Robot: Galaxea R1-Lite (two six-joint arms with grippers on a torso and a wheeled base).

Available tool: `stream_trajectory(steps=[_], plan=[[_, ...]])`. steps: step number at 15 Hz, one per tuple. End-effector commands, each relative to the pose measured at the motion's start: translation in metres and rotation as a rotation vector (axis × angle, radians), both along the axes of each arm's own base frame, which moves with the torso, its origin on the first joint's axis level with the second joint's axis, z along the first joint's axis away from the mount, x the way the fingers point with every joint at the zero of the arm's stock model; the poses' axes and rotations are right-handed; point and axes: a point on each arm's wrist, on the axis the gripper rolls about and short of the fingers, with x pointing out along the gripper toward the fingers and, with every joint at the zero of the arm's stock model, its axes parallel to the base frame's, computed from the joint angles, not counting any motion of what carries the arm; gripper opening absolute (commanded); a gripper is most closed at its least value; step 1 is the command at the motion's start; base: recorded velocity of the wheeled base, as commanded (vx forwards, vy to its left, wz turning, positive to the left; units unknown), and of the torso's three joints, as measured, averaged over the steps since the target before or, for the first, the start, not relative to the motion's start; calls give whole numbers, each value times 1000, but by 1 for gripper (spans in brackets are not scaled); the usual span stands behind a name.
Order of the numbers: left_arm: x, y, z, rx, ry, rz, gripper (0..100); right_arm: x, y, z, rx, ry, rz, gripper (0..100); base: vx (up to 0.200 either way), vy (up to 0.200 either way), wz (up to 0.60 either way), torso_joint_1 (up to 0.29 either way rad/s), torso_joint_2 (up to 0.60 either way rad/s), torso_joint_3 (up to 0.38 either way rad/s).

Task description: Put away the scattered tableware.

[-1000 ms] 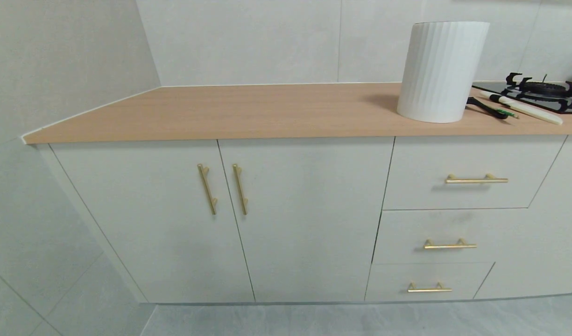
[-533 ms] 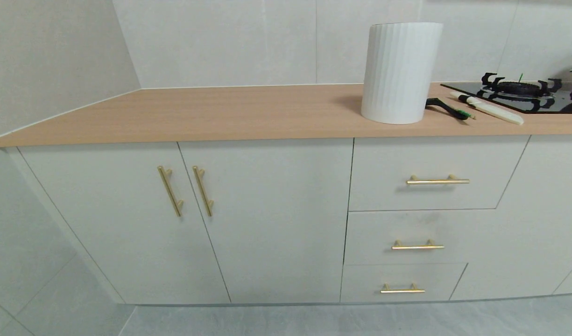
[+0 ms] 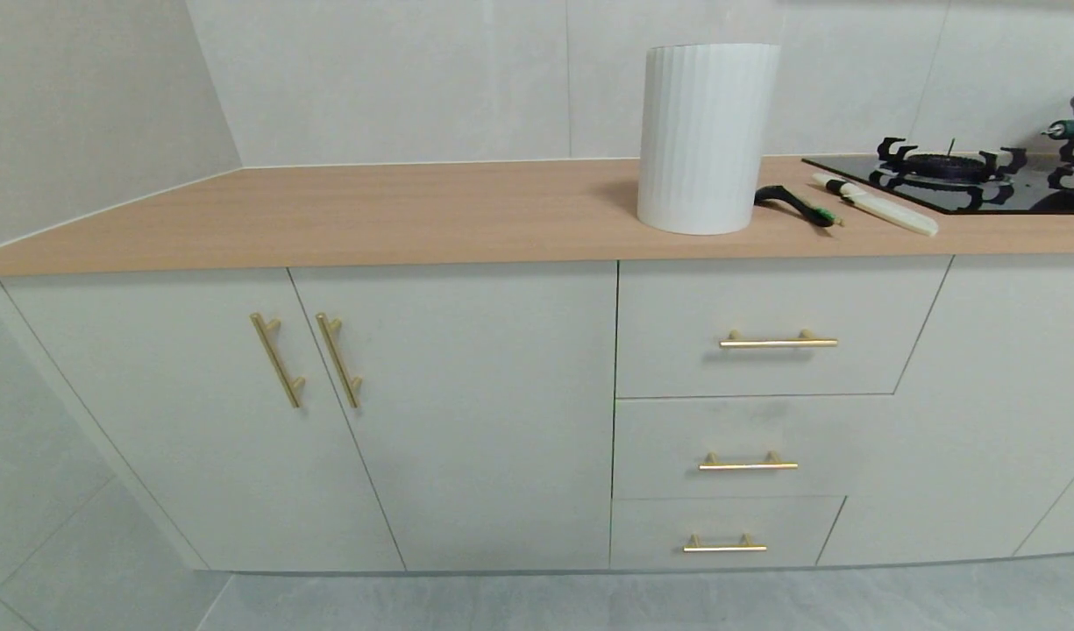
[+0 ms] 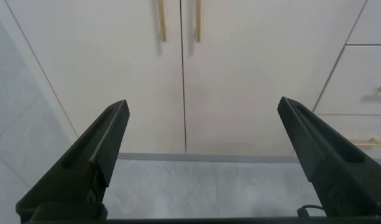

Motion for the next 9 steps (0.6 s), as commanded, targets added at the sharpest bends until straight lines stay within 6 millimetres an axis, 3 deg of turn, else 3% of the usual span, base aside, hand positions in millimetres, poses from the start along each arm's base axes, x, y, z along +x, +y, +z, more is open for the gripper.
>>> stream_trajectory(steps=[1, 5, 9], plan=[[0, 0, 0, -1, 0, 0, 100, 0, 0, 0, 0, 1, 0, 100, 200, 0, 0, 2, -2, 2], [0, 0, 0, 1, 0, 0, 100, 0, 0, 0, 0, -1, 0, 100, 200, 0, 0, 0, 0, 0], [0, 0, 0, -1, 0, 0, 100, 0, 0, 0, -5, 2, 0, 100, 0, 0, 0, 0, 0, 0]])
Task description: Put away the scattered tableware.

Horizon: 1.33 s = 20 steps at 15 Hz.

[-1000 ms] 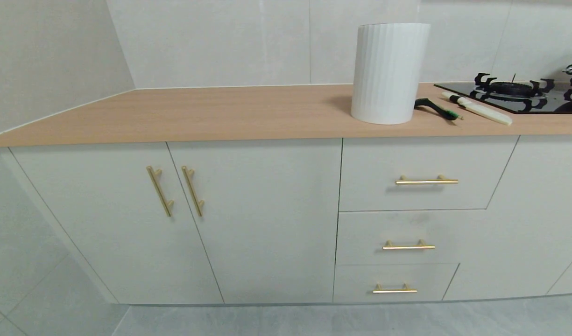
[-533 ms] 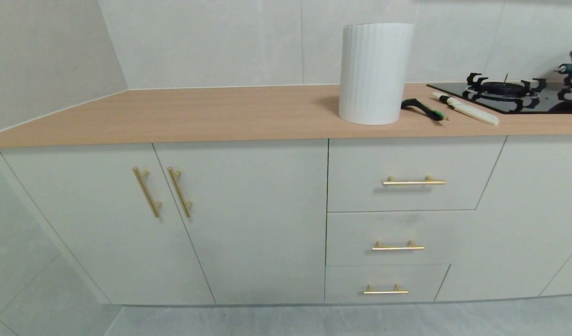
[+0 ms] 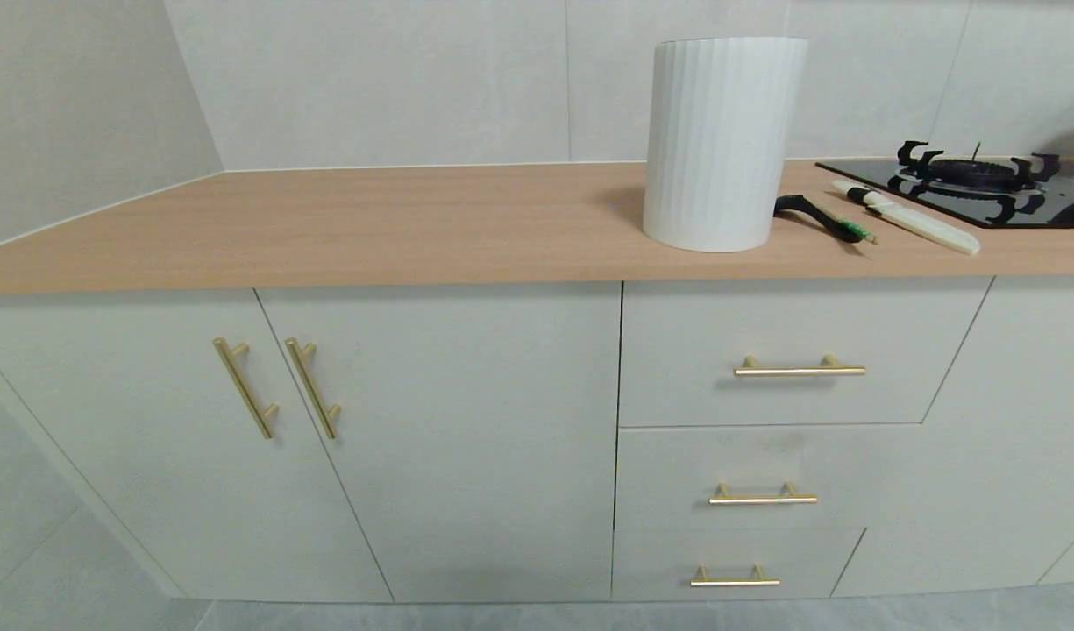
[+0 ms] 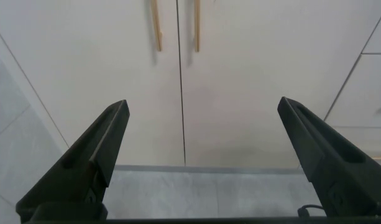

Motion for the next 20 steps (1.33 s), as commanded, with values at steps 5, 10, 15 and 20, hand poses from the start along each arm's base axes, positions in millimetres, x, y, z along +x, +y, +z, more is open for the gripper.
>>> stream_trajectory(steps=[5, 10, 15, 20], plan=[[0, 0, 0, 0, 0, 1, 100, -5, 1, 28, 5, -62, 53, 100, 0, 0, 0, 0, 0, 0], [0, 0, 0, 0, 0, 1, 100, 63, 9, 64, 10, 441, 297, 100, 0, 0, 0, 0, 0, 0], [0, 0, 0, 0, 0, 1, 100, 167, 30, 50, 1, 800, 345, 100, 0, 0, 0, 0, 0, 0], [0, 0, 0, 0, 0, 1, 100, 248, 44, 5, -22, 900, 281, 100, 0, 0, 0, 0, 0, 0]])
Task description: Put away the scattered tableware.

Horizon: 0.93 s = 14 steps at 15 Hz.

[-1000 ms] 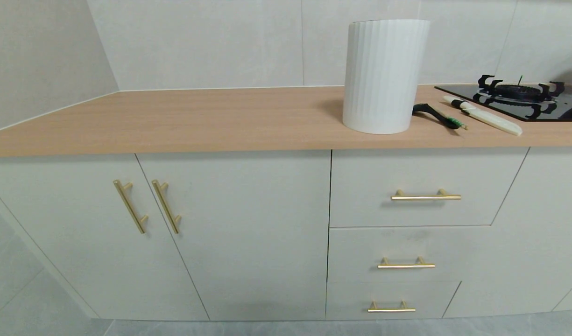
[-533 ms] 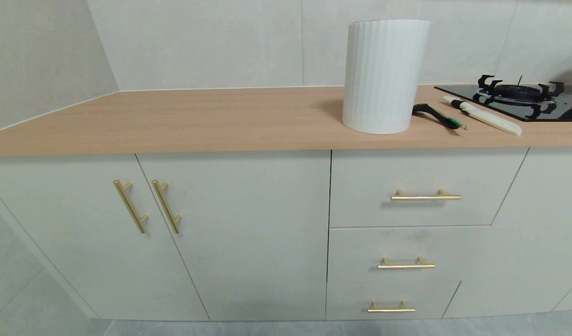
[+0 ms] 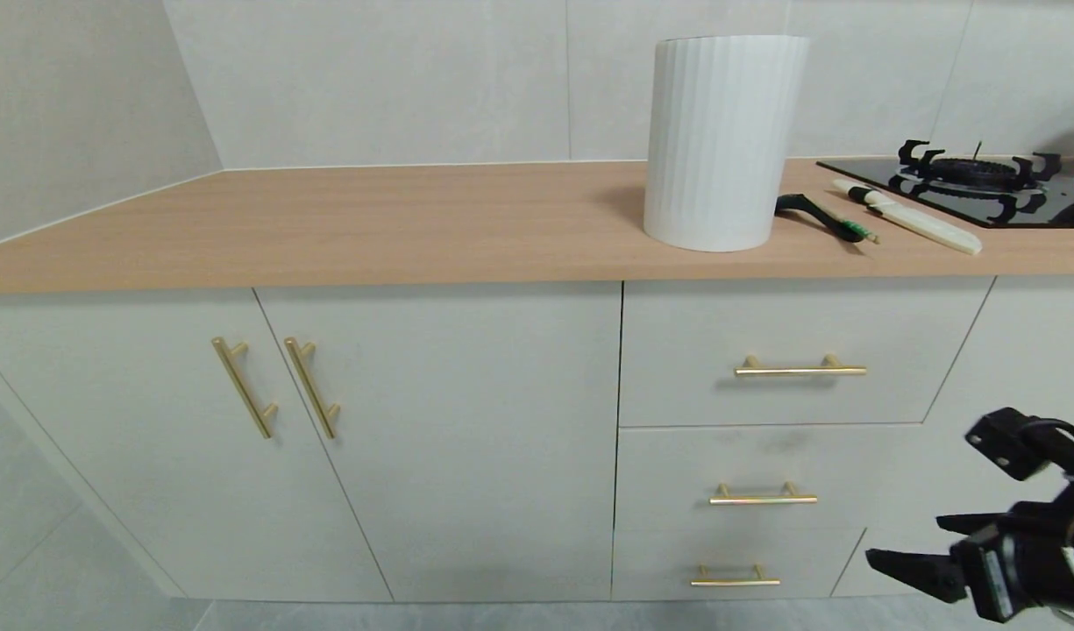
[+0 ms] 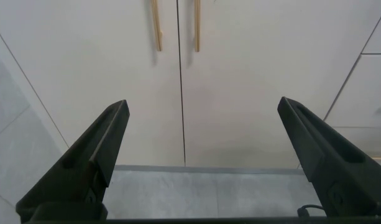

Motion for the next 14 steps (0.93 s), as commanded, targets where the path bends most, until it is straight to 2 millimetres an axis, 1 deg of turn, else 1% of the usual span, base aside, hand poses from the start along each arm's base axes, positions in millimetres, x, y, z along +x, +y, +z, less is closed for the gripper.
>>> stream_trajectory(steps=[1, 2, 4, 6, 7, 11, 14], plan=[[0, 0, 0, -2, 0, 0, 100, 61, 13, -58, -53, 168, -21, 100, 0, 0, 0, 0, 0, 0], [0, 0, 0, -2, 0, 0, 100, 69, 17, -71, -68, 174, -49, 100, 0, 0, 0, 0, 0, 0], [0, 0, 0, -2, 0, 0, 100, 85, 30, -95, -63, 153, -175, 100, 0, 0, 0, 0, 0, 0], [0, 0, 0, -2, 0, 0, 100, 94, 37, -108, -56, 90, -241, 100, 0, 0, 0, 0, 0, 0], [0, 0, 0, -2, 0, 0, 100, 95, 39, -114, -53, 66, -244, 100, 0, 0, 0, 0, 0, 0], [0, 0, 0, -2, 0, 0, 100, 110, 42, -138, -51, -33, -285, 100, 0, 0, 0, 0, 0, 0], [0, 0, 0, -2, 0, 0, 100, 120, 44, -145, -23, -137, -308, 100, 0, 0, 0, 0, 0, 0]])
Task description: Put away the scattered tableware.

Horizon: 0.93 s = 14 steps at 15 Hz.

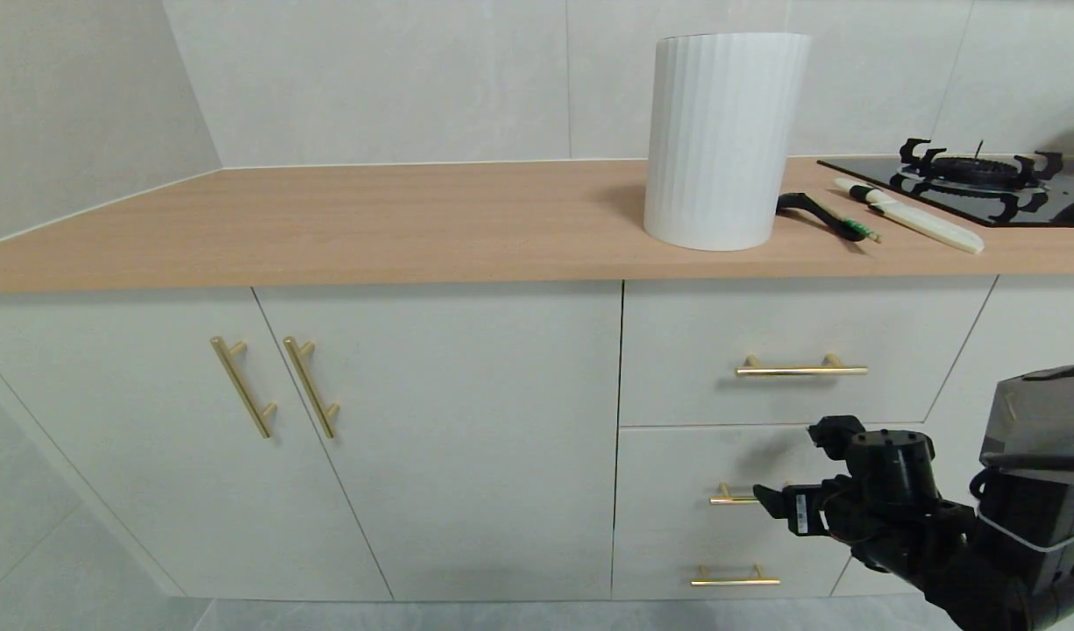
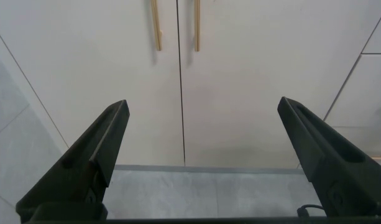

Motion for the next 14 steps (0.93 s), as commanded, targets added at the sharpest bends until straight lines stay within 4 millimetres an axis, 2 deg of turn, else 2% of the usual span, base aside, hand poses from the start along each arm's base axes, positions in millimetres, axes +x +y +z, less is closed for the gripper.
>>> stream_trajectory(steps=[1, 14], plan=[[0, 0, 0, 0, 0, 0, 100, 1, 0, -21, -22, 37, -17, 100, 0, 0, 0, 0, 0, 0], [0, 0, 0, 0, 0, 0, 100, 26, 2, -48, -25, -28, -63, 100, 0, 0, 0, 0, 0, 0]])
